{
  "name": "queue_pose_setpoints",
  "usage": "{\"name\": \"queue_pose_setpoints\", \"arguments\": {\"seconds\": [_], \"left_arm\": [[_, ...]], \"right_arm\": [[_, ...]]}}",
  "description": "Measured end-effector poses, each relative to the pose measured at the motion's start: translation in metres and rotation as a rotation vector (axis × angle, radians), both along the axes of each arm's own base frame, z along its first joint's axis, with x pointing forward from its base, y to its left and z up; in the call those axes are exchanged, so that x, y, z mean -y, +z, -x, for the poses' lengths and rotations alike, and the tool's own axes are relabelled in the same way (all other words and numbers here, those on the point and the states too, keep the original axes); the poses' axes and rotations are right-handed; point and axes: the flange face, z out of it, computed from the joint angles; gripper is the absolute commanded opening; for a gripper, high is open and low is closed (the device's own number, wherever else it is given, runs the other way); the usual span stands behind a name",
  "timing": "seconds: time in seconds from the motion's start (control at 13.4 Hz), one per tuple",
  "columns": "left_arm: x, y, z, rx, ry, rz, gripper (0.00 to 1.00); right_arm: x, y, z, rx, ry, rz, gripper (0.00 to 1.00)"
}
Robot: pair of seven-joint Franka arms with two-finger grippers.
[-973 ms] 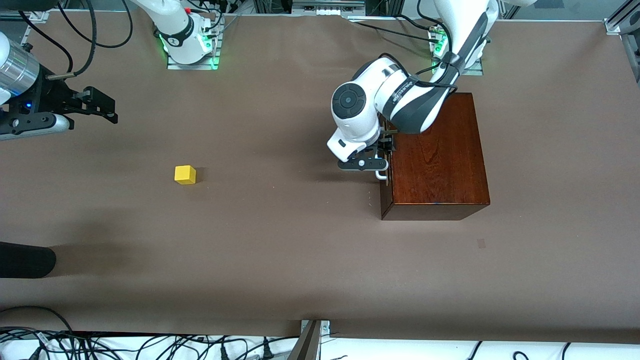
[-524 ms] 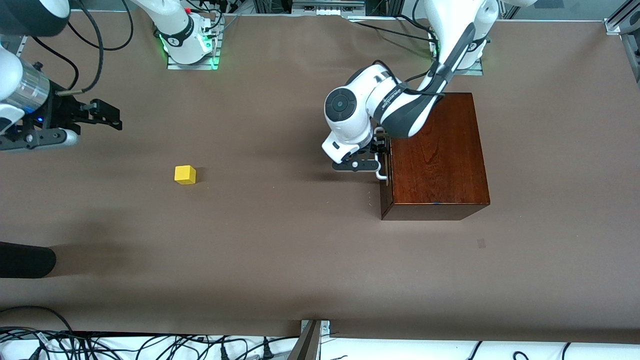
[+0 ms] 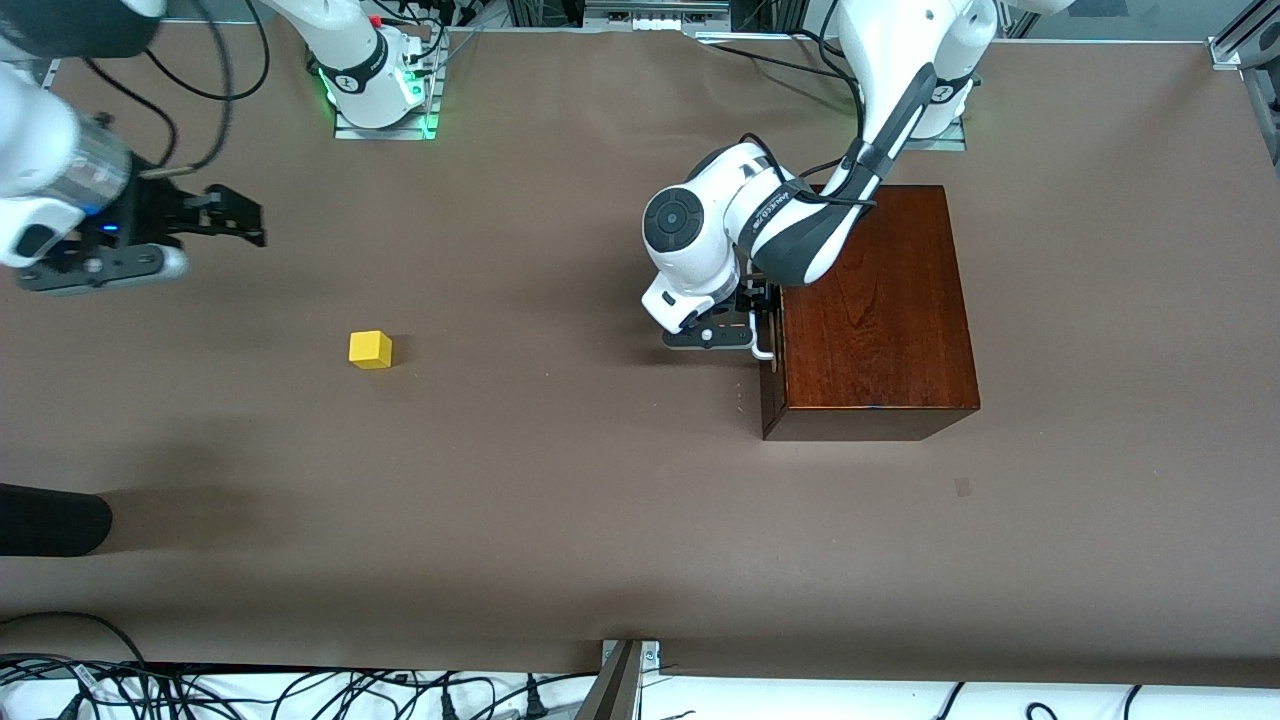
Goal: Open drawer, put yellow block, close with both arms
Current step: 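Pull the drawer open with the left gripper while the right gripper reaches the cube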
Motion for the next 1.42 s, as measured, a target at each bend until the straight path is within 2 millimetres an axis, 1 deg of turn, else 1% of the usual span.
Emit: {"name": "queue_pose_setpoints", "arguments": {"seconds": [0.15, 0.37, 0.67, 0.82, 0.97, 1.2, 1.42], "left_arm": [[0.006, 0.001, 0.001, 0.020, 0.011, 0.014, 1.00], [0.024, 0.006, 0.008, 0.061, 0.007, 0.053, 1.00], [0.041, 0.010, 0.015, 0.102, -0.010, 0.100, 1.00], [0.049, 0.014, 0.017, 0.115, -0.021, 0.116, 1.00], [0.060, 0.016, 0.020, 0.125, -0.030, 0.130, 1.00], [0.067, 0.010, 0.022, 0.125, -0.041, 0.115, 1.00], [0.069, 0.009, 0.022, 0.124, -0.041, 0.114, 1.00]], "right_arm": [[-0.009, -0.034, 0.005, 0.012, 0.000, -0.002, 1.00], [-0.009, -0.087, 0.008, 0.026, -0.002, -0.003, 1.00], [-0.007, -0.135, 0.016, 0.054, -0.008, -0.005, 1.00], [-0.005, -0.164, 0.020, 0.086, -0.013, -0.008, 1.00], [-0.004, -0.199, 0.023, 0.108, -0.016, -0.007, 1.00], [-0.005, -0.243, 0.015, 0.126, -0.019, -0.001, 1.00], [-0.005, -0.277, 0.008, 0.135, -0.021, 0.005, 1.00]]}}
